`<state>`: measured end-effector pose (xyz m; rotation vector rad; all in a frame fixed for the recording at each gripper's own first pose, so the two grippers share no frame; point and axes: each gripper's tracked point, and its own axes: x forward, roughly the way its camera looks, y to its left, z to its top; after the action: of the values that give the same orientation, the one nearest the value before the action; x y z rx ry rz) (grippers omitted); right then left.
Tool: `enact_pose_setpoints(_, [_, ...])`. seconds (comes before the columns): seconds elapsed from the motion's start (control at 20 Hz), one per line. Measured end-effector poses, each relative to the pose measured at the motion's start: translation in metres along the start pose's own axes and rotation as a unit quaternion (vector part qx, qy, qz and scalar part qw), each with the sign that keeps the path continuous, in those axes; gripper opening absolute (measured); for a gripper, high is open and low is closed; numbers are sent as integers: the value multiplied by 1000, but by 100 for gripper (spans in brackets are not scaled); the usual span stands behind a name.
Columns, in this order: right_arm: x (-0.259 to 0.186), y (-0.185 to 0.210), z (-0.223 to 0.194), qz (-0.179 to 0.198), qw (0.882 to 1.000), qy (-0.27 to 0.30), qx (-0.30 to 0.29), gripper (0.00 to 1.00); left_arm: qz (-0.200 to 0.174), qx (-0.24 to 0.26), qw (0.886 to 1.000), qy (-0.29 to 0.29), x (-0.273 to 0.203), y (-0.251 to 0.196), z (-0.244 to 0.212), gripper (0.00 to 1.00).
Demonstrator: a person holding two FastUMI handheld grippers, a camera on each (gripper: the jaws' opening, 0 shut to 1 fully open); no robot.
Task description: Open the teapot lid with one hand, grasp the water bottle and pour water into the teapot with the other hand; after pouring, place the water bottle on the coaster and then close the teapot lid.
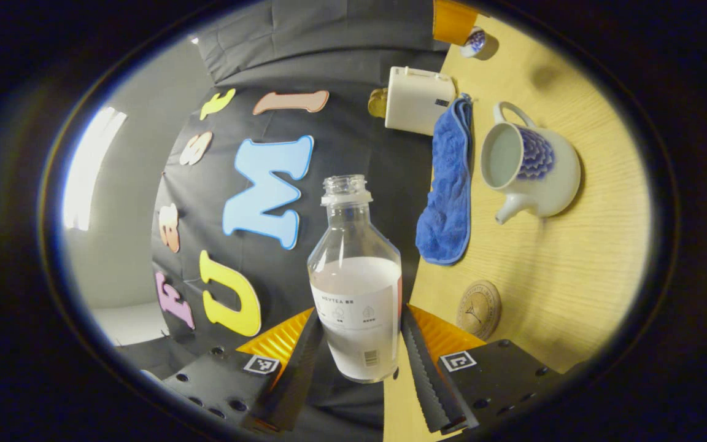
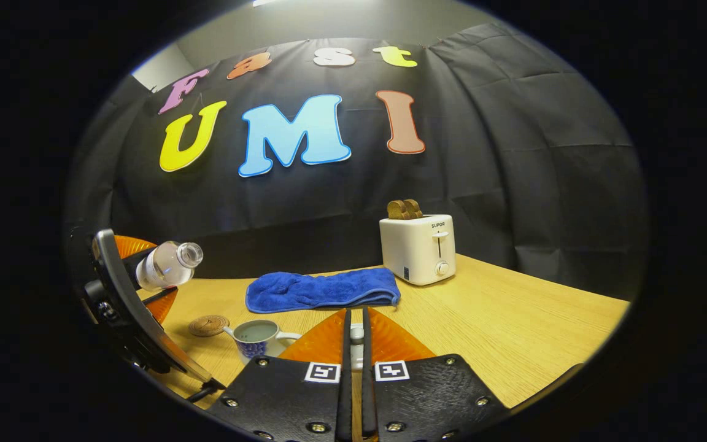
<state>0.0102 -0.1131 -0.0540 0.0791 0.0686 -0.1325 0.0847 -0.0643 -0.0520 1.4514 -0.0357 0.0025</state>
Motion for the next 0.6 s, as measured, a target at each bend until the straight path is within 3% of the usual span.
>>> enact_pose_setpoints(0.6, [-1, -2, 5, 1, 1000, -9, 10, 6, 1, 141, 990, -30, 9, 2, 16, 87])
